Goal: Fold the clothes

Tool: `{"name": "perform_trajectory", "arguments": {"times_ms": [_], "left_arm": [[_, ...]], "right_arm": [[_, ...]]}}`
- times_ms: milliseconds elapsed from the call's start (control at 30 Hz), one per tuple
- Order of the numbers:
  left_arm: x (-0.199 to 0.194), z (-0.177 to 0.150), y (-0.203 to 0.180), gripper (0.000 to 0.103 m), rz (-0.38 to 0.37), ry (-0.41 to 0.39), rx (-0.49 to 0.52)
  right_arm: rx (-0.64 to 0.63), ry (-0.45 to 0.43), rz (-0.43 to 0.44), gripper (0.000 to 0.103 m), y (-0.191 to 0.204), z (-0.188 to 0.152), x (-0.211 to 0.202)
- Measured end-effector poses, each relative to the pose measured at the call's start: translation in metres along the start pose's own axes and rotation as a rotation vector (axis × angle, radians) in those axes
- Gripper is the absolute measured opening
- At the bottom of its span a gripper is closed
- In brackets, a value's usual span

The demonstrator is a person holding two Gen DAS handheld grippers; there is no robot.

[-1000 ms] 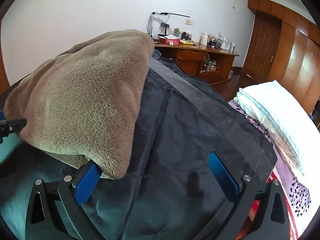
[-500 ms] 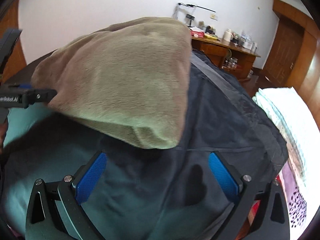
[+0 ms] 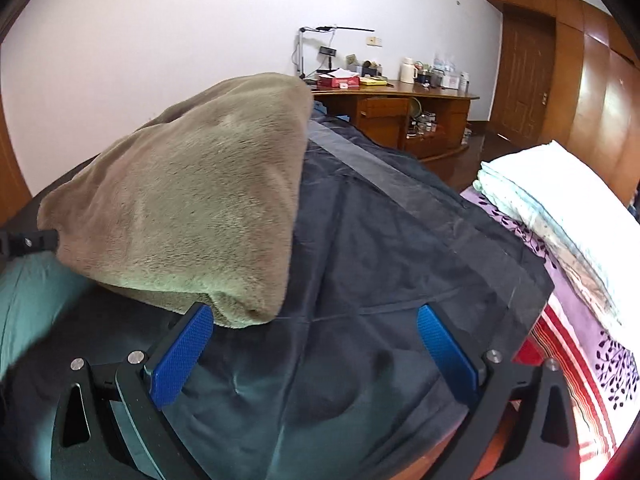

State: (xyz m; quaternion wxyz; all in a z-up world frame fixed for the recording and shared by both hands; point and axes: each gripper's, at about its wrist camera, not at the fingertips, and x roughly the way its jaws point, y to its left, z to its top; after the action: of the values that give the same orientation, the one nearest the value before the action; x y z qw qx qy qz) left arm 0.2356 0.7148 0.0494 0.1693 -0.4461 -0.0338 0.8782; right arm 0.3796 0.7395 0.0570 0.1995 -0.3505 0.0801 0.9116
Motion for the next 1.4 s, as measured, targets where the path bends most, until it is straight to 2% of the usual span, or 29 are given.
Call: {"name": "perform_trajectory", "arguments": {"times_ms": [100, 300, 500, 700, 833, 967, 1033, 1100, 1233, 1300, 1400], "left_arm": [[-0.001, 0.005, 0.002, 0.103, -0.023, -0.013, -0.027], [0.011, 0.0, 0.009, 0.103, -0.017, 0.01, -0.033], [0.03, -0.01, 0.012, 0.103, -0.016, 0.048, -0.02], [0.031, -0.009, 0.01, 0.103, -0.012, 0.051, -0.018], [0.028, -0.007, 0.008, 0.103, -0.026, 0.059, -0.032], [0.02, 0.002, -0.001, 0.103, -0.034, 0.03, -0.021], [0.009, 0.003, -0.01, 0.103, -0.025, -0.004, 0.001], [0.003, 0.002, -0.02, 0.103, -0.021, -0.015, 0.028], [-0.001, -0.006, -0.049, 0.103, -0.014, -0.003, 0.085], [0.001, -0.009, -0.059, 0.103, 0.009, 0.007, 0.108], [0.005, -0.014, -0.067, 0.103, 0.018, 0.023, 0.126]], "right_arm": [[-0.01, -0.02, 0.011, 0.102, 0.002, 0.006, 0.001], [-0.027, -0.062, -0.021, 0.102, 0.004, 0.026, 0.018], [-0.006, 0.002, -0.025, 0.102, -0.003, 0.016, 0.033], [0.008, 0.024, 0.001, 0.102, -0.002, 0.009, 0.024], [-0.051, -0.039, 0.083, 0.102, 0.01, 0.015, -0.001], [-0.098, -0.105, 0.097, 0.103, 0.026, 0.018, -0.018], [-0.099, -0.088, 0.118, 0.103, 0.031, 0.018, -0.012], [-0.094, -0.034, 0.151, 0.103, 0.038, 0.015, -0.002], [-0.052, 0.049, 0.233, 0.103, 0.046, 0.007, 0.009], [-0.031, 0.054, 0.259, 0.103, 0.047, 0.006, 0.006], [-0.03, 0.048, 0.242, 0.103, 0.048, 0.008, -0.002]]}}
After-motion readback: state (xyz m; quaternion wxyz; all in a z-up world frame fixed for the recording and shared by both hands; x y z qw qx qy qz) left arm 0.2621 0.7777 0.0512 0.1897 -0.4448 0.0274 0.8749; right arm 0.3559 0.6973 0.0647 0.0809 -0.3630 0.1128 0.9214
